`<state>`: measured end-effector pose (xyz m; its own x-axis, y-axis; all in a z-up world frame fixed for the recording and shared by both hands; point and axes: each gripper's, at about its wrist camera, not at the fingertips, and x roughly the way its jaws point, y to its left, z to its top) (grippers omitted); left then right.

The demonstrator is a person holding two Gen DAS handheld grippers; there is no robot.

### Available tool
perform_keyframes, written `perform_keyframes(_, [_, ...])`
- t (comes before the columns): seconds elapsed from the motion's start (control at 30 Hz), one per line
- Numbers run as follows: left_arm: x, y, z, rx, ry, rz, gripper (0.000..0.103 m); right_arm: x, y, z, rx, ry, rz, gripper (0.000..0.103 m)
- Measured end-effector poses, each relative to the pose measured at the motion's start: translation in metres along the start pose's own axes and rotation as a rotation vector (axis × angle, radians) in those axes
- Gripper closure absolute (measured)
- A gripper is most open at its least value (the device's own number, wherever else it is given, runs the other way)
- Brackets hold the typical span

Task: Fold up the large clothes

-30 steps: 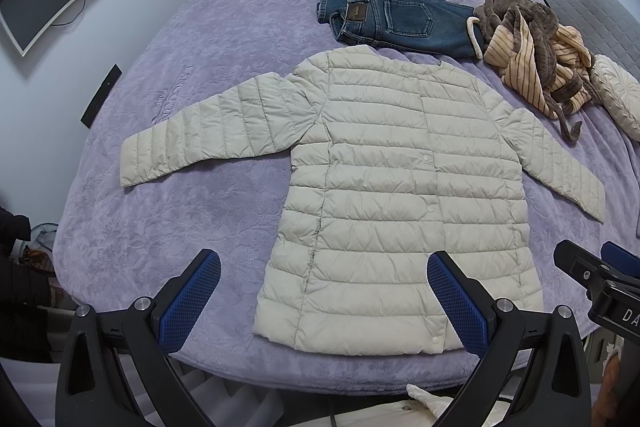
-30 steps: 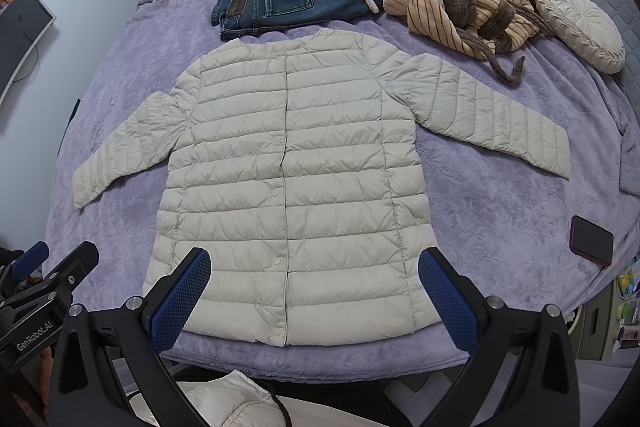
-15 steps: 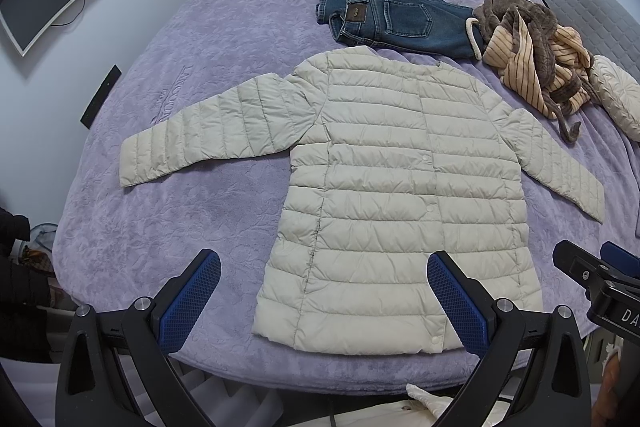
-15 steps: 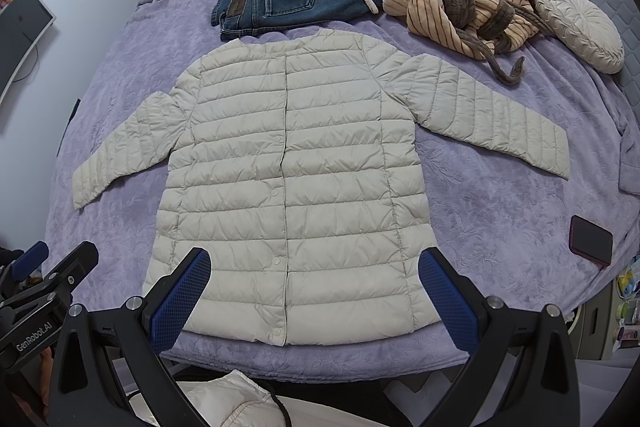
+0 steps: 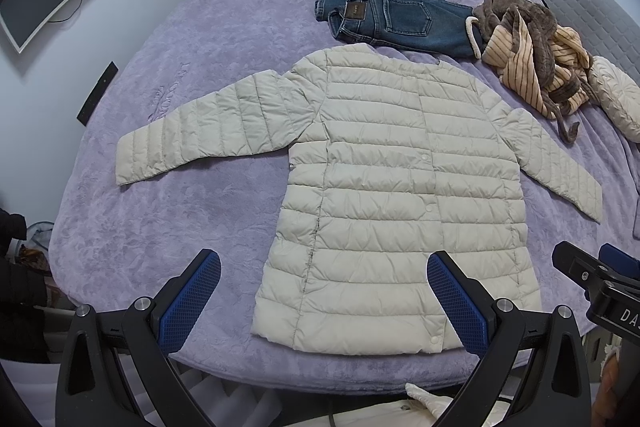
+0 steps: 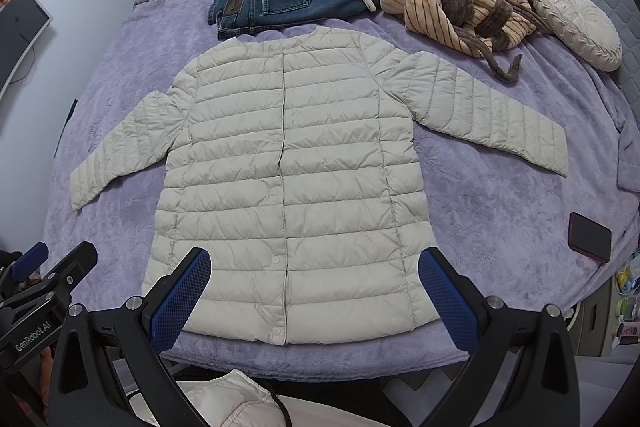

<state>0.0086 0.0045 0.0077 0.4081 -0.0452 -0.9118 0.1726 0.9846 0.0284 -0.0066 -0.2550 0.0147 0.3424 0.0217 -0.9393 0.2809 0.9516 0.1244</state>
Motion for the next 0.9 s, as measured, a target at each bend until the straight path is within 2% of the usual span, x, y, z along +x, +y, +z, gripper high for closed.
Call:
perform_keyframes(0.47, [0.016, 0.006, 0.001, 0.002, 0.042, -0.023, 0.000, 0.011, 0.015, 0.000, 0.005, 0.037, -0.001, 0.000])
perform_keyframes(0.67, [0.038, 0.048, 0.004, -0.072, 0.094, -0.041, 0.000, 0.032, 0.047, 0.006, -0.024, 0.080, 0.043, 0.000])
perform_keyframes(0.9, [0.085, 0.135, 0.017, -0.233, 0.108, -0.086, 0.000, 0.066, 0.080, 0.022, -0.023, 0.114, 0.058, 0.000])
